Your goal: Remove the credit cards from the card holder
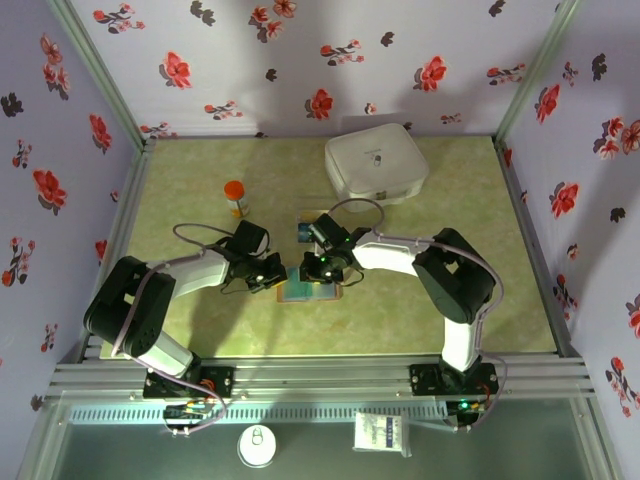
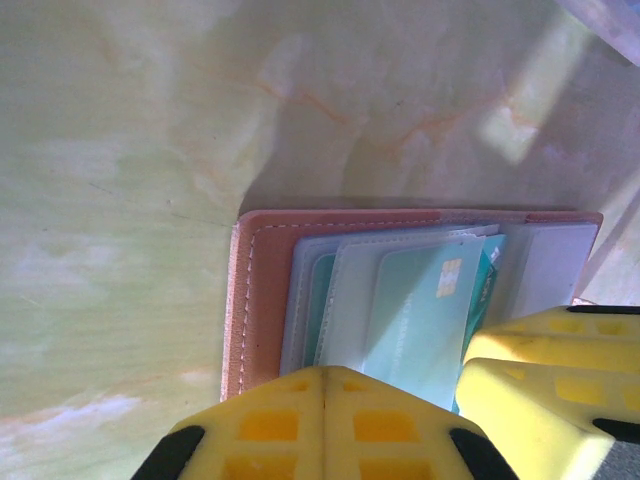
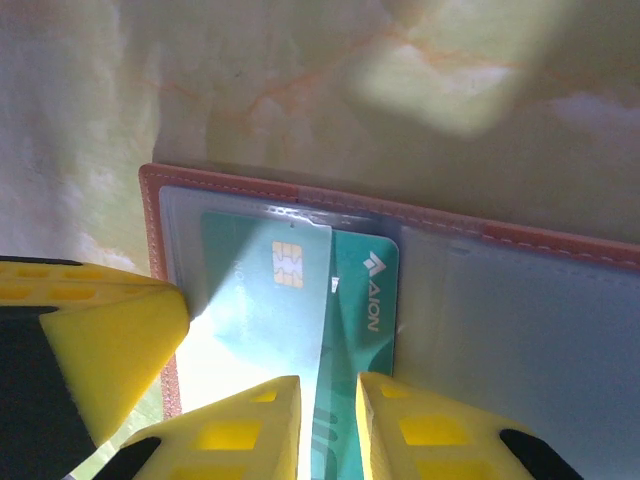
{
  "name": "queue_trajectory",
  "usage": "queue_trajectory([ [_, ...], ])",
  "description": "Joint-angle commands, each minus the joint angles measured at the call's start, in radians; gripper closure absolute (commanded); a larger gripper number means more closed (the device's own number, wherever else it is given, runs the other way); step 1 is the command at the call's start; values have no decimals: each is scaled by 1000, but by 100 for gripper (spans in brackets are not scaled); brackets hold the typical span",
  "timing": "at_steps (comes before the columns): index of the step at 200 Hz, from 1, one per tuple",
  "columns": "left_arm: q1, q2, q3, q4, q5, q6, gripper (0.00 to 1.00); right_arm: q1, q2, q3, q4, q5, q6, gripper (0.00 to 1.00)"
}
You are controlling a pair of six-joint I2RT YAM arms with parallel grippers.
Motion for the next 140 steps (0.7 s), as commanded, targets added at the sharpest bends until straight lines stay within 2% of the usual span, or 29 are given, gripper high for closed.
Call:
queue_trajectory([
  [1, 11, -2, 12, -58, -13, 23, 98, 7, -37, 6, -46, 38, -21, 76],
  [57, 6, -32, 77, -113, -5, 33, 98, 6, -84, -9, -32, 37, -16, 76],
  [140, -67, 13, 92, -100, -12, 3, 99, -15, -93, -34, -16, 29, -17, 75],
])
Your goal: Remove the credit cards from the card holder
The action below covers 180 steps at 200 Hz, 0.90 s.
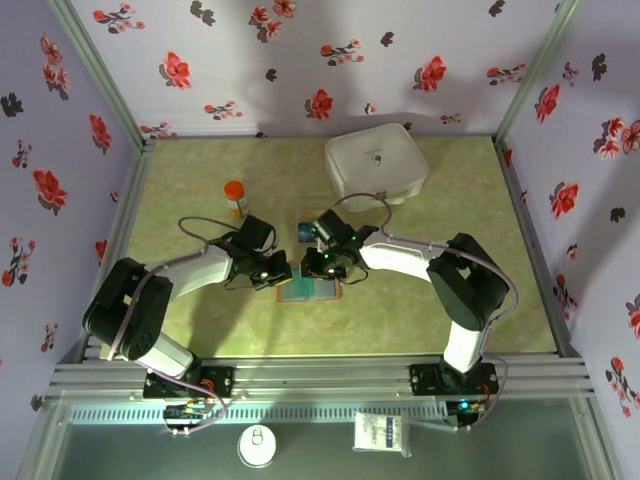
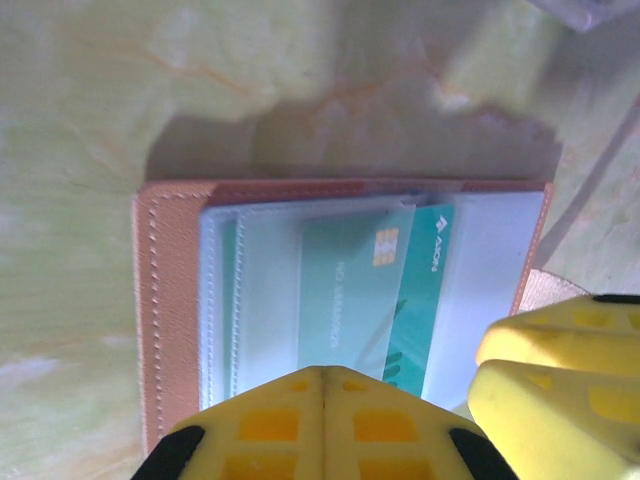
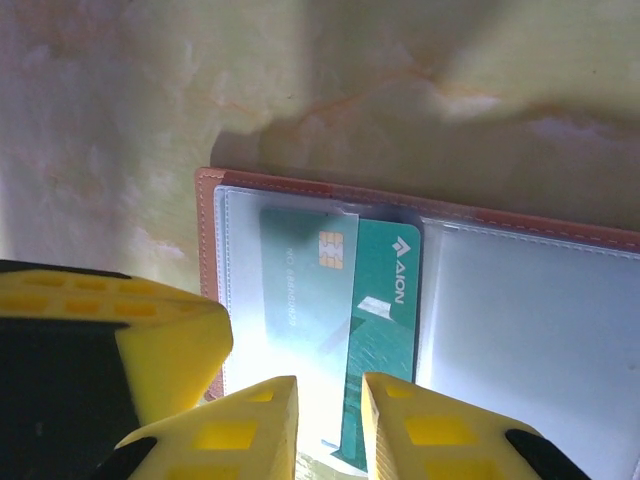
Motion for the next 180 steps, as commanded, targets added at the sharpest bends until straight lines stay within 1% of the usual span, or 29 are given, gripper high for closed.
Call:
queue_trajectory([
  [1, -15, 25, 18, -8, -8, 0, 99, -8, -14, -16, -6, 10, -10, 75],
  [64, -19, 63, 6, -14, -33, 7, 100, -11, 5, -28, 8, -4, -7, 73],
  [128, -19, 24, -2, -21, -49, 2, 100, -12, 49, -33, 29, -22, -1, 71],
  [158, -19, 0, 3, -40, -72, 6, 96, -14, 58, -39, 45, -34, 4, 71],
  [180, -20, 3, 2, -42, -73, 6, 96, -16, 64, -45, 56, -41, 8, 71],
])
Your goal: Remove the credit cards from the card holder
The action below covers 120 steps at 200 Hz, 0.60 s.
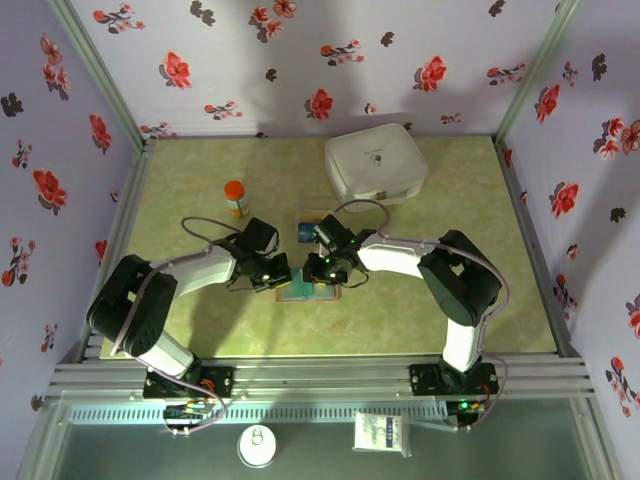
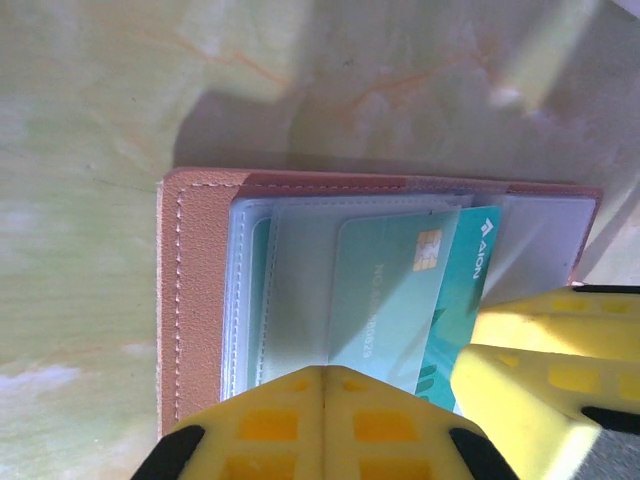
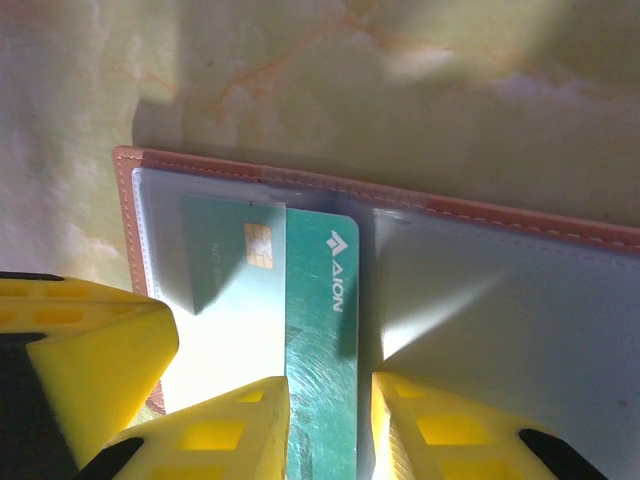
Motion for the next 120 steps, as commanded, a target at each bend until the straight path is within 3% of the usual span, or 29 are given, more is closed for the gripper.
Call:
queue_trajectory([
  [1, -5, -18, 2, -33, -26, 6, 96, -7, 15, -18, 24, -18, 8, 71],
  [120, -5, 41, -13, -14, -10, 16, 100, -26, -24, -82, 186, -100, 78, 75],
])
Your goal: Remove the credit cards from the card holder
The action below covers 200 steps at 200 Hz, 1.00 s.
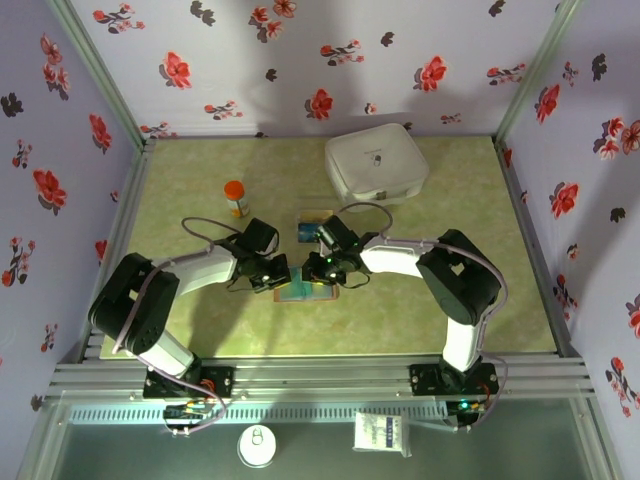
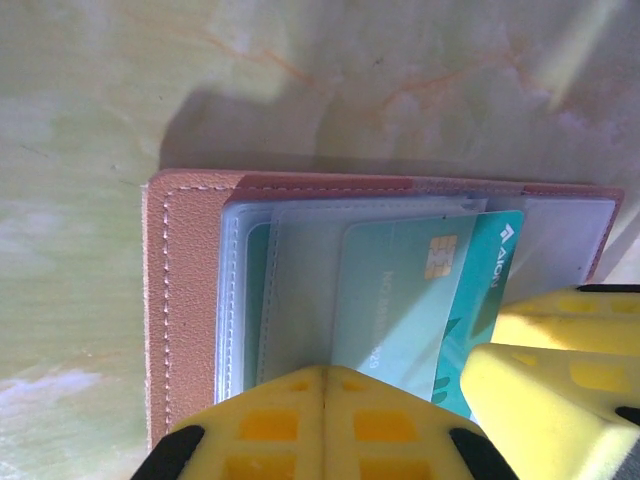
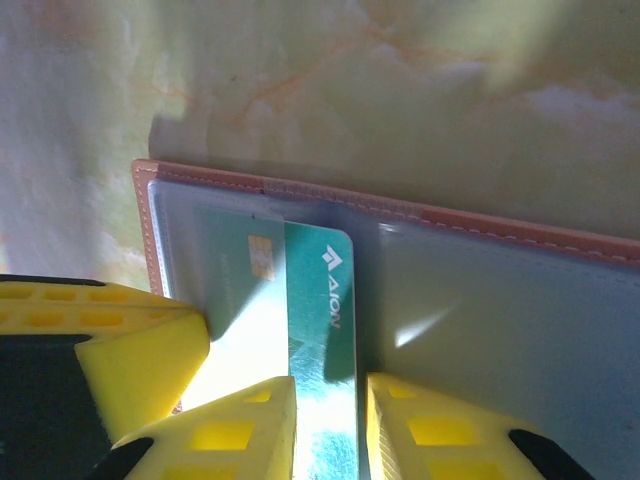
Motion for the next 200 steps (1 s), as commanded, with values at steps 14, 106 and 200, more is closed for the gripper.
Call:
queue_trajectory([
  [14, -5, 25, -15, -7, 1, 14, 100, -10, -21, -33, 76, -45, 42, 75],
  [106, -5, 20, -20, -10, -2, 13, 100, -35, -36, -94, 126, -51, 61, 90],
  [200, -3, -13, -12, -35, -7, 13, 100, -76, -178, -81, -112, 50, -111, 98],
])
